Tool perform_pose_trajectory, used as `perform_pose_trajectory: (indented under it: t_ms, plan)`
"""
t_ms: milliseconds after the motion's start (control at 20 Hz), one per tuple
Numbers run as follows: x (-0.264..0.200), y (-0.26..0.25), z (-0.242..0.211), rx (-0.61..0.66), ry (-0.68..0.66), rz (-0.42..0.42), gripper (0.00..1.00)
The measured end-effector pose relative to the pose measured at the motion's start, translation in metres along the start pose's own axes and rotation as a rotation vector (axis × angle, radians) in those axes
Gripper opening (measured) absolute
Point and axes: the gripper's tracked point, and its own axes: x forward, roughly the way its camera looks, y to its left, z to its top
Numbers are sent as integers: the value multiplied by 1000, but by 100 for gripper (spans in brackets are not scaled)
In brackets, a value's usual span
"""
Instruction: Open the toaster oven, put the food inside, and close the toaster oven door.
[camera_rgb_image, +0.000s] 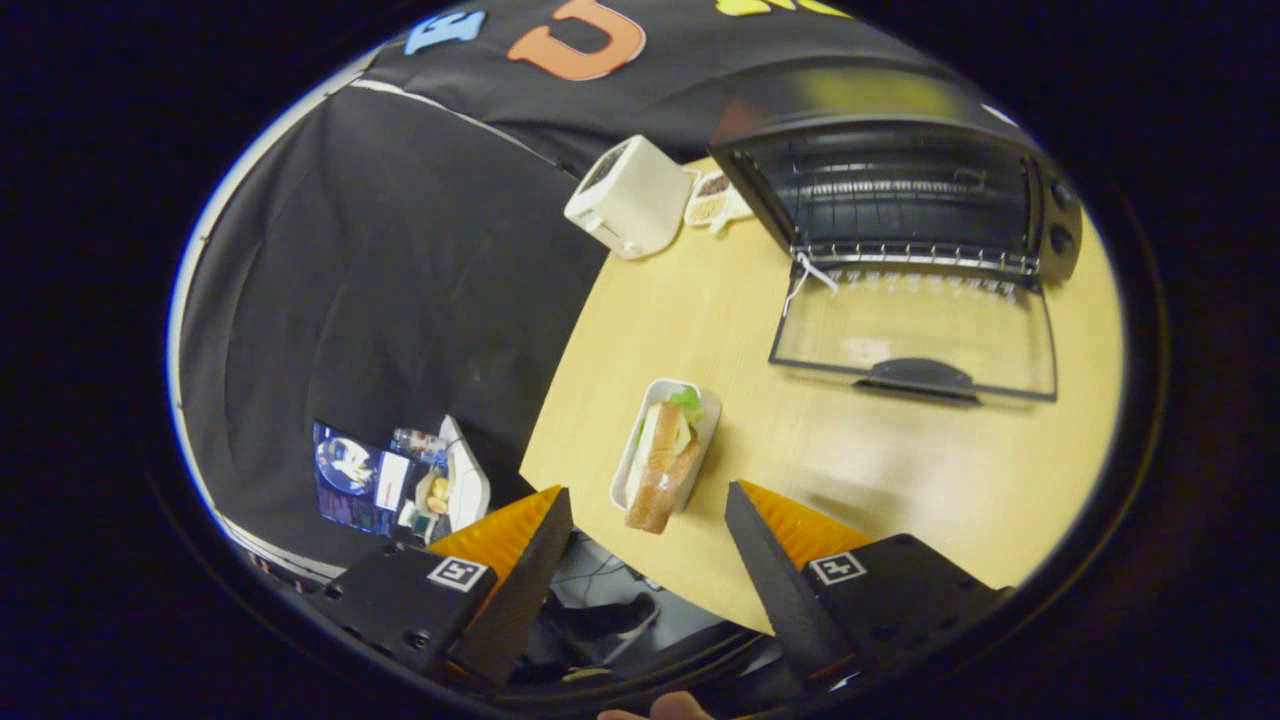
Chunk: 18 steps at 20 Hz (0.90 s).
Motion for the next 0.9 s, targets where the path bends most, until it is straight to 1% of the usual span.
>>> perform_pose_trajectory:
  t_ms: [100, 250, 350, 500, 650, 850, 900]
  plan:
    - [26, 1, 1, 80, 33, 29, 100]
    - [57, -9, -3, 141, 95, -2, 99]
    - [69, -5, -6, 182, 114, 7, 99]
    - [82, -5, -2, 224, 124, 20, 85]
    - [90, -9, -1, 248, 142, 12, 63]
    - [83, -9, -4, 247, 141, 8, 41]
    - [76, -4, -3, 249, 135, 20, 38]
